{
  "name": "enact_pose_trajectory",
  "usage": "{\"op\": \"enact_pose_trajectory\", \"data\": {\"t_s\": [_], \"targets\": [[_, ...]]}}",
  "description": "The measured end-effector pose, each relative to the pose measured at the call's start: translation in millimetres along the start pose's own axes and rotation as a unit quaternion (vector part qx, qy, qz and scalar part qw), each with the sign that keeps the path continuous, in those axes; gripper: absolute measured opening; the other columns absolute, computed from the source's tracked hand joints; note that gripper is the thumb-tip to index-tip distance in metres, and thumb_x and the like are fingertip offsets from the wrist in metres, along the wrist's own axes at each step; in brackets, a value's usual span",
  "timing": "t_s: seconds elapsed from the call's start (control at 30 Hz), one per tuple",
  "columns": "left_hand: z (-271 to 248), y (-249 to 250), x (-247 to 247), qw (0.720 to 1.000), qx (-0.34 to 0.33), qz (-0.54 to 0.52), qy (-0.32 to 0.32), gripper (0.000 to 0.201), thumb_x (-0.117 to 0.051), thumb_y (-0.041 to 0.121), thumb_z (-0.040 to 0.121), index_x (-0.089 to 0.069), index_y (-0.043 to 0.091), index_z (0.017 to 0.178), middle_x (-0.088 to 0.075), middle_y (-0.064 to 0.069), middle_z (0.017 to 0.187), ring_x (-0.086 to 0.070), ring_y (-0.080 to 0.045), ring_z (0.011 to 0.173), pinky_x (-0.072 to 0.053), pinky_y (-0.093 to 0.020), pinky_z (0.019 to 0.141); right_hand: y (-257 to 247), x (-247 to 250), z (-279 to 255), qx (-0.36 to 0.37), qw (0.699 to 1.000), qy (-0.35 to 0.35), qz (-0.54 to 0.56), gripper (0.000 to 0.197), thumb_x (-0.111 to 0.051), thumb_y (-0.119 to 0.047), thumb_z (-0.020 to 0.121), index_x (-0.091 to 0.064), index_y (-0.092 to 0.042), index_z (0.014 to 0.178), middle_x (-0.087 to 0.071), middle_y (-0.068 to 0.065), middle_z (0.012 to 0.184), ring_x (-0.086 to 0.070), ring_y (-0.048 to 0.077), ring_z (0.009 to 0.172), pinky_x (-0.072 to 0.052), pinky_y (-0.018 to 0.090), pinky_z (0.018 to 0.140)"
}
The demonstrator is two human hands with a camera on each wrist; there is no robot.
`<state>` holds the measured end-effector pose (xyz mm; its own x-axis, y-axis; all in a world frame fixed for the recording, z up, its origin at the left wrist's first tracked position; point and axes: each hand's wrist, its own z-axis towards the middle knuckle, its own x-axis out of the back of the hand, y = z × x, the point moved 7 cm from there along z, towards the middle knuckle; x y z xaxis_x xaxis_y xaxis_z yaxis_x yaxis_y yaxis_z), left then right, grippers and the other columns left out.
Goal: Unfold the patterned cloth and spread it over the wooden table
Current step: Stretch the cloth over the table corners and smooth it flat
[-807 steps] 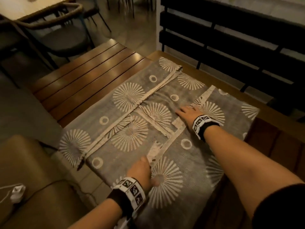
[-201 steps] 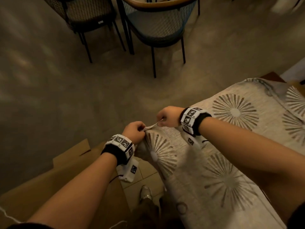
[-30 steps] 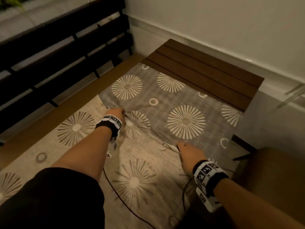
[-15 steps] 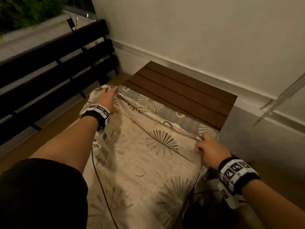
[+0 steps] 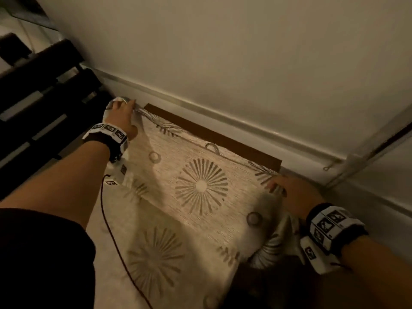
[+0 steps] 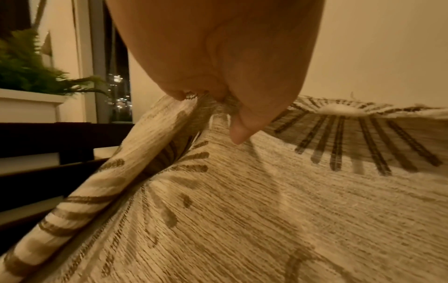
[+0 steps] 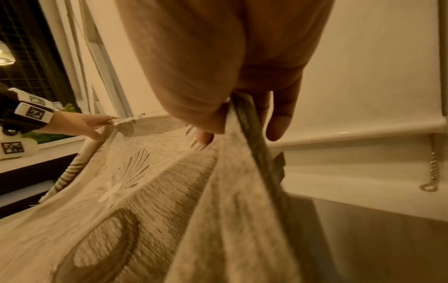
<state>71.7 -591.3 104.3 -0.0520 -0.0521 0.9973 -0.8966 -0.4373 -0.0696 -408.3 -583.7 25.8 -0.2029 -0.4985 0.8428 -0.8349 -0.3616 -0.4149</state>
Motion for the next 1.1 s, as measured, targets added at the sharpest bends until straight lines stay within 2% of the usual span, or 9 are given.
{"op": "enact_pose_trajectory", "data": {"t_s": [0.13, 0.27, 0.4, 0.5, 0.63, 0.73, 0.83, 0.9, 1.1], "targets": [[62.1, 35.9, -3.3, 0.998, -0.018, 0.050, -0.015, 0.087, -0.064, 0.024, 0.080, -0.014, 0.019, 0.151, -0.029, -0.018, 0.152, -0.022, -0.035, 0.141, -0.027, -0.048, 0.113, 38.1, 26.3, 47.7, -0.033, 0.999, 0.004, -0.015, 0.028, -0.059, -0.014, 0.088, -0.057, -0.028, 0.112, -0.055, 0.002, 0.118, -0.057, 0.025, 0.107, -0.044, 0.032, 0.093], [104.5, 65.7, -25.3, 0.999, -0.010, 0.025, -0.036, 0.096, -0.066, 0.026, 0.082, -0.002, 0.020, 0.153, -0.022, -0.015, 0.155, -0.019, -0.035, 0.142, -0.027, -0.049, 0.113, 79.3, 29.1, 86.3, -0.095, 0.995, 0.000, 0.003, 0.040, -0.061, -0.012, 0.084, -0.052, -0.034, 0.116, -0.045, 0.006, 0.133, -0.052, 0.031, 0.119, -0.045, 0.039, 0.098], [126.3, 81.0, -53.8, 0.998, -0.010, -0.049, -0.033, 0.106, -0.074, 0.019, 0.075, -0.002, 0.022, 0.153, -0.017, -0.012, 0.156, -0.009, -0.033, 0.145, -0.021, -0.052, 0.114, 99.8, 31.8, 112.6, -0.132, 0.990, 0.046, -0.010, 0.039, -0.057, -0.016, 0.089, -0.053, -0.026, 0.126, -0.049, 0.011, 0.128, -0.052, 0.034, 0.117, -0.041, 0.039, 0.098], [134.0, 88.8, -73.7, 0.999, -0.028, -0.022, -0.030, 0.105, -0.069, 0.033, 0.076, 0.002, 0.026, 0.152, -0.009, -0.008, 0.160, -0.002, -0.032, 0.147, -0.014, -0.053, 0.116, 113.2, 20.9, 122.4, -0.166, 0.985, 0.032, -0.036, 0.042, -0.055, -0.026, 0.090, -0.051, -0.026, 0.132, -0.047, 0.015, 0.136, -0.049, 0.037, 0.122, -0.041, 0.046, 0.104], [134.7, 98.4, -91.5, 0.995, -0.026, 0.044, -0.092, 0.086, -0.058, 0.050, 0.084, -0.009, 0.028, 0.151, -0.002, -0.002, 0.162, 0.004, -0.030, 0.148, -0.004, -0.056, 0.116, 122.7, 2.1, 122.7, -0.206, 0.978, -0.030, 0.005, 0.049, -0.049, -0.014, 0.091, -0.041, -0.016, 0.139, -0.037, 0.014, 0.146, -0.043, 0.035, 0.129, -0.037, 0.041, 0.106], [124.9, 119.3, -92.4, 0.992, -0.048, 0.015, -0.118, 0.075, -0.055, 0.048, 0.089, -0.020, 0.023, 0.150, -0.015, -0.007, 0.160, -0.009, -0.032, 0.147, -0.014, -0.053, 0.116, 104.7, -12.2, 118.8, -0.134, 0.975, -0.050, 0.170, 0.049, -0.043, -0.005, 0.093, -0.045, -0.022, 0.139, -0.047, 0.005, 0.141, -0.045, 0.026, 0.130, -0.032, 0.034, 0.109], [92.4, 155.5, -92.7, 0.985, -0.100, -0.063, -0.124, 0.054, -0.058, 0.044, 0.086, -0.050, 0.020, 0.134, -0.046, -0.012, 0.142, -0.038, -0.034, 0.132, -0.034, -0.049, 0.108, 94.9, -15.7, 118.8, -0.051, 0.979, -0.046, 0.192, 0.054, -0.050, -0.008, 0.091, -0.042, -0.029, 0.140, -0.047, -0.001, 0.142, -0.042, 0.017, 0.131, -0.031, 0.037, 0.112], [60.3, 181.8, -101.2, 0.974, -0.127, -0.079, -0.171, 0.057, -0.060, 0.048, 0.085, -0.052, 0.018, 0.133, -0.046, -0.013, 0.141, -0.041, -0.033, 0.130, -0.035, -0.046, 0.107, 90.5, -14.6, 121.0, -0.022, 0.982, -0.067, 0.176, 0.054, -0.056, -0.010, 0.090, -0.040, -0.022, 0.141, -0.047, -0.006, 0.132, -0.042, 0.011, 0.123, -0.030, 0.029, 0.107], [-31.3, 283.4, -97.4, 0.950, -0.215, -0.075, -0.213, 0.068, -0.047, 0.065, 0.086, -0.038, 0.029, 0.143, -0.031, -0.006, 0.153, -0.027, -0.027, 0.139, -0.032, -0.050, 0.109, 126.8, -18.1, 131.4, -0.141, 0.945, -0.059, 0.289, 0.039, -0.052, -0.004, 0.091, -0.053, -0.021, 0.125, -0.059, 0.006, 0.115, -0.056, 0.023, 0.112, -0.043, 0.030, 0.093]]}}
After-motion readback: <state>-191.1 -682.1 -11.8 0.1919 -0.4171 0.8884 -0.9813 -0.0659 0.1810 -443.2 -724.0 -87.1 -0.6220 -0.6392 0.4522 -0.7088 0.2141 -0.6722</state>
